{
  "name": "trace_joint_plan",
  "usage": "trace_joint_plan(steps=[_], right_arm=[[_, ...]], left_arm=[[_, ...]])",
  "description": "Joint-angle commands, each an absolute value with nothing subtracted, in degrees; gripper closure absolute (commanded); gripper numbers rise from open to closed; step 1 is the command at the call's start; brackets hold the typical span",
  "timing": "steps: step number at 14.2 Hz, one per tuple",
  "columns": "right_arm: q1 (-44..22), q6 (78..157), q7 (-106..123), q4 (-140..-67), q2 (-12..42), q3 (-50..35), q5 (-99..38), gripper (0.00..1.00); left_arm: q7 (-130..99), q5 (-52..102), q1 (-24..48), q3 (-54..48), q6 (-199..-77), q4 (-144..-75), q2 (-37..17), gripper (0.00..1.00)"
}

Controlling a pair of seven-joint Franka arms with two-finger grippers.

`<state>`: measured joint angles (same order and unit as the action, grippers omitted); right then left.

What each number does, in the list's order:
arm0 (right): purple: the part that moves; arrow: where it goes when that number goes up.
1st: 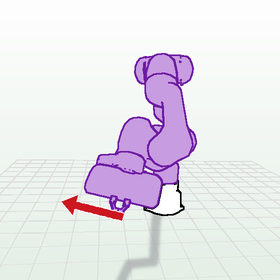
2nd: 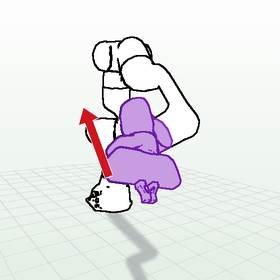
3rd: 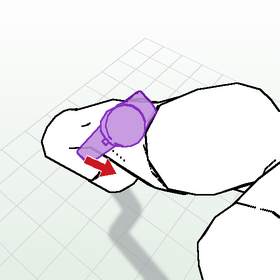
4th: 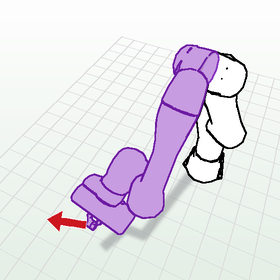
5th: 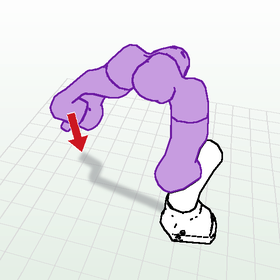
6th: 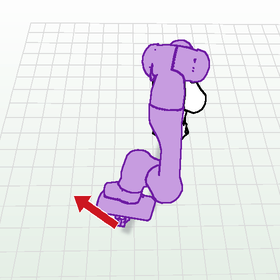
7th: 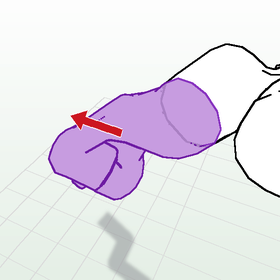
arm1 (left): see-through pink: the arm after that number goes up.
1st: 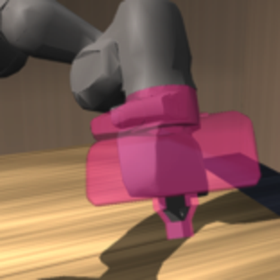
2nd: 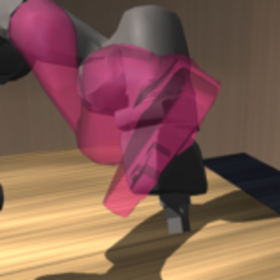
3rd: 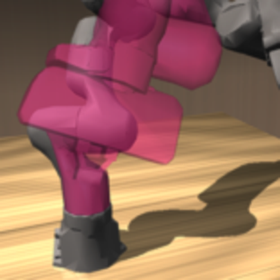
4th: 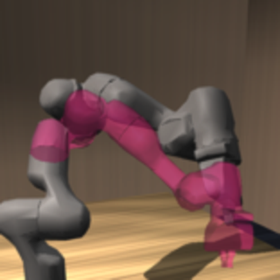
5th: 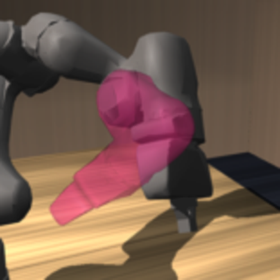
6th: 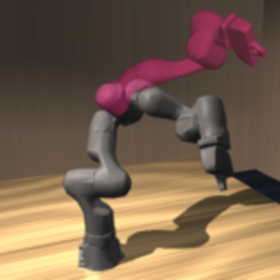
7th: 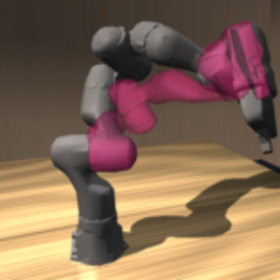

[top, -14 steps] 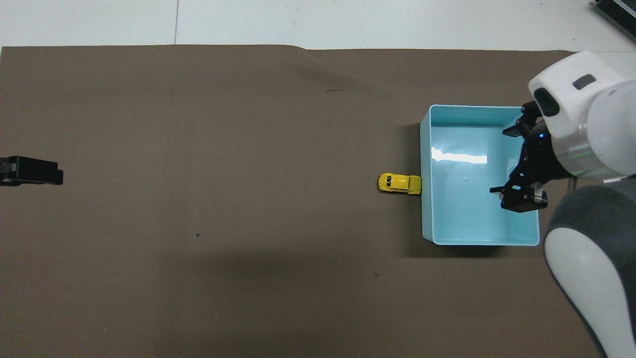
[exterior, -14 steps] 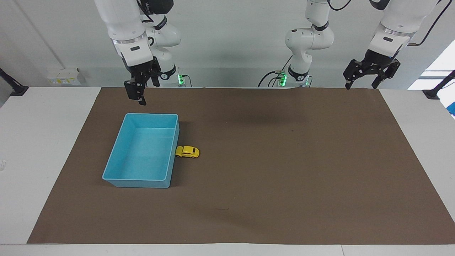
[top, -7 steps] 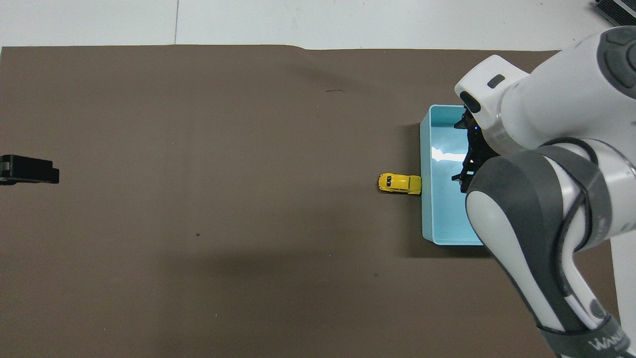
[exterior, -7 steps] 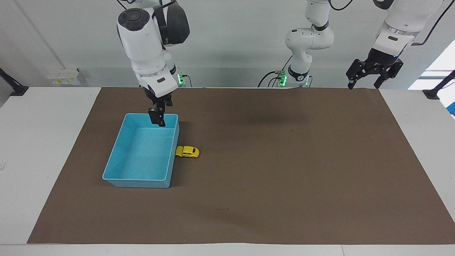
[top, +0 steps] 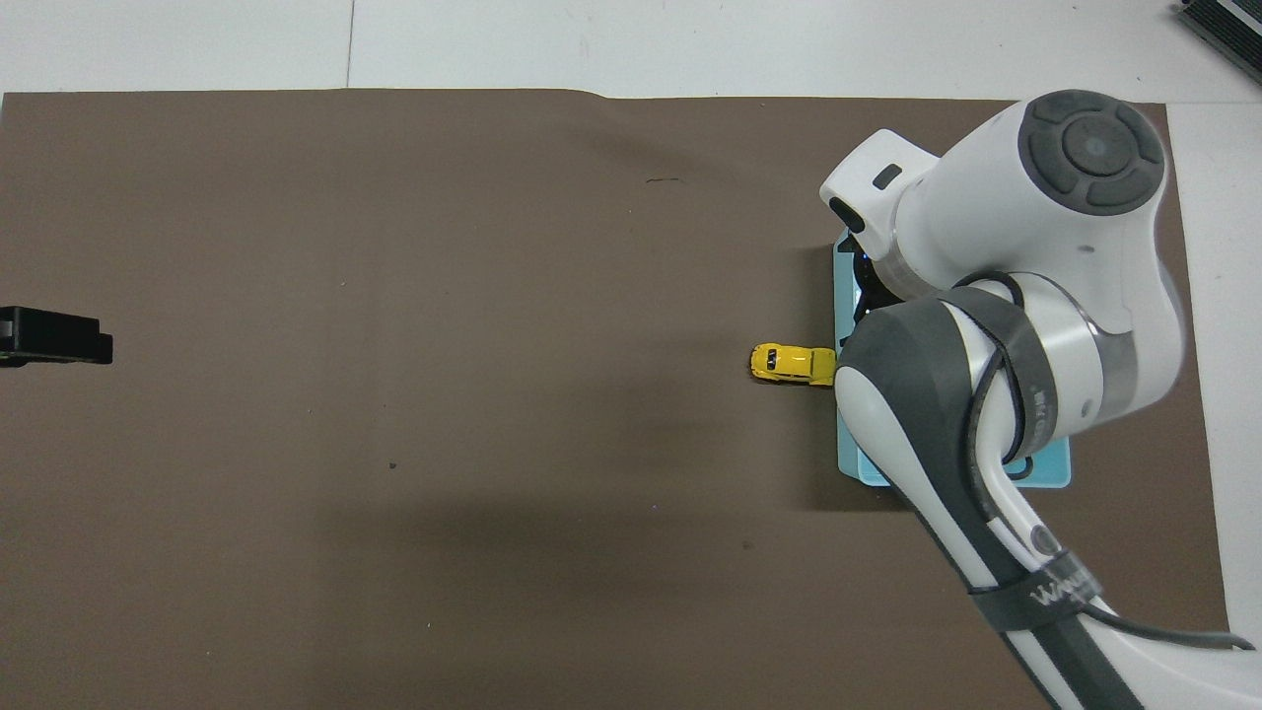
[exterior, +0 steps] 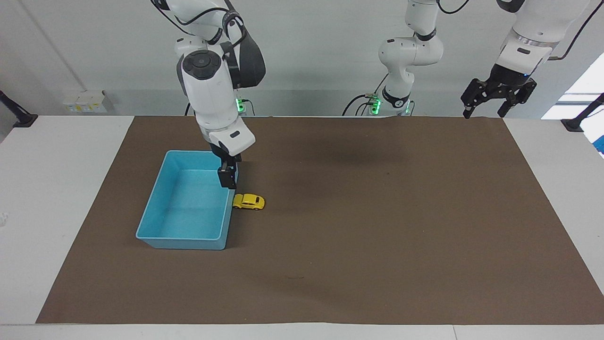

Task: Wind up and store yellow beetle car
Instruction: 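Move the right gripper over the bin toward the yellow car, then lower the right gripper and grasp the yellow car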

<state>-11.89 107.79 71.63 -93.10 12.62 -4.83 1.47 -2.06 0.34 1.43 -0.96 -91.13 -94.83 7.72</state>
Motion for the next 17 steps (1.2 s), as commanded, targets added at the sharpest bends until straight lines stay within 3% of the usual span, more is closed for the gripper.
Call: trace_joint_plan(steps=[1, 17], right_arm=[[-11.3, 109.7, 74.0, -94.7, 13.3, -5.1, 2.2, 0.0], [-12.4, 125.1, 74.4, -107.1, 17.0, -5.2, 1.9, 0.0]], left_arm=[[-1.9, 1.2, 0.4, -1.4, -89.9, -94.5, 8.3, 0.0], [-1.9, 1.2, 0.4, -1.5, -89.8, -94.5, 8.3, 0.0]])
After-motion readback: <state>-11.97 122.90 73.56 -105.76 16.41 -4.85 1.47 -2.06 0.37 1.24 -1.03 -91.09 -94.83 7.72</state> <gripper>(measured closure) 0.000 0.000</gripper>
